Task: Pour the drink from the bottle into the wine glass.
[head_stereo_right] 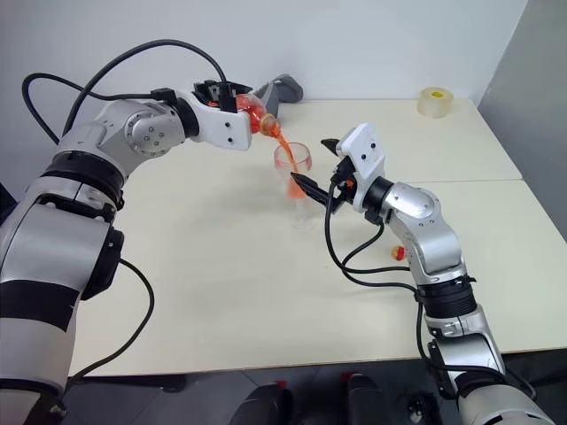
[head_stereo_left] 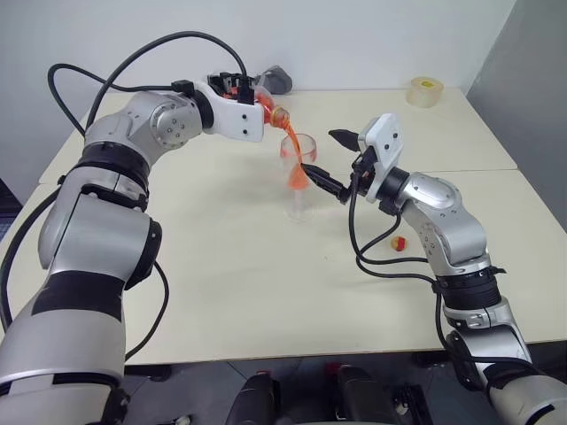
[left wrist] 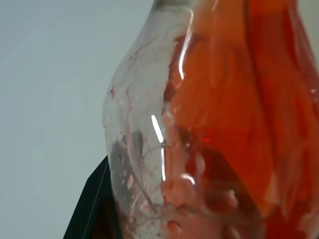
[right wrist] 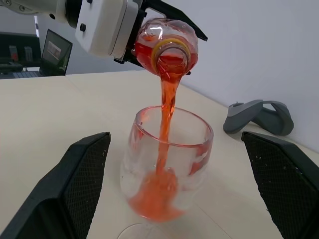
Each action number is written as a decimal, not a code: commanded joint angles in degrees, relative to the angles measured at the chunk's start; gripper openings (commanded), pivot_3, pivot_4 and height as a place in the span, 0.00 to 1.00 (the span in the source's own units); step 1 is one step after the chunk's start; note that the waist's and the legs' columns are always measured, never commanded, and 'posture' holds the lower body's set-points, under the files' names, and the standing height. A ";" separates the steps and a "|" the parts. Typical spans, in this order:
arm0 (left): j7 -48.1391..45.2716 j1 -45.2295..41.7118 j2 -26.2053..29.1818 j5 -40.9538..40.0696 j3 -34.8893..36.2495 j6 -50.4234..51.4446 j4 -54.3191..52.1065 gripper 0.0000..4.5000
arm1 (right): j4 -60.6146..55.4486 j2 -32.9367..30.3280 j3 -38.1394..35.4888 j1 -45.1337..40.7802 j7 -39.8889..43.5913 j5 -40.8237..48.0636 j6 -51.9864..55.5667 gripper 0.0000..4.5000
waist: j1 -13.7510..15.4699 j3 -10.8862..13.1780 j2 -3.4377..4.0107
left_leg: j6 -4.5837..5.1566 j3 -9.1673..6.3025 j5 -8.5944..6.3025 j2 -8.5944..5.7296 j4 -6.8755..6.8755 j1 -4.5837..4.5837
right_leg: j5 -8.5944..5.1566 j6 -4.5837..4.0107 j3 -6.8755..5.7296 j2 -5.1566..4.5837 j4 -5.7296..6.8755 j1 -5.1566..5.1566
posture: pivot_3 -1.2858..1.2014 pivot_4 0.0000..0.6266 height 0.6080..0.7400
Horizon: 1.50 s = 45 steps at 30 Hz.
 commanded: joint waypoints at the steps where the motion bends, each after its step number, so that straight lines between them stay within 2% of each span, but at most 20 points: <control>1: 2.04 -2.90 1.45 0.55 -0.31 0.09 -0.60 0.43 | -2.29 -0.10 -0.85 -0.71 0.28 0.09 -1.96 1.00 | -0.01 0.00 0.00 | 0.00 0.00 0.00 0.00 0.00 0.00 | 0.00 0.00 0.00 0.00 0.00 0.00 | 0.52 0.24 1.00; 45: 7.88 -5.68 1.86 6.36 -4.94 1.85 0.45 0.43 | -1.31 -0.48 -1.73 -1.05 0.71 0.28 -2.38 1.00 | 0.00 0.00 0.00 | 0.00 0.02 0.00 0.00 0.02 0.00 | 0.00 0.00 0.01 -0.01 0.07 -0.02 | 0.52 0.24 1.00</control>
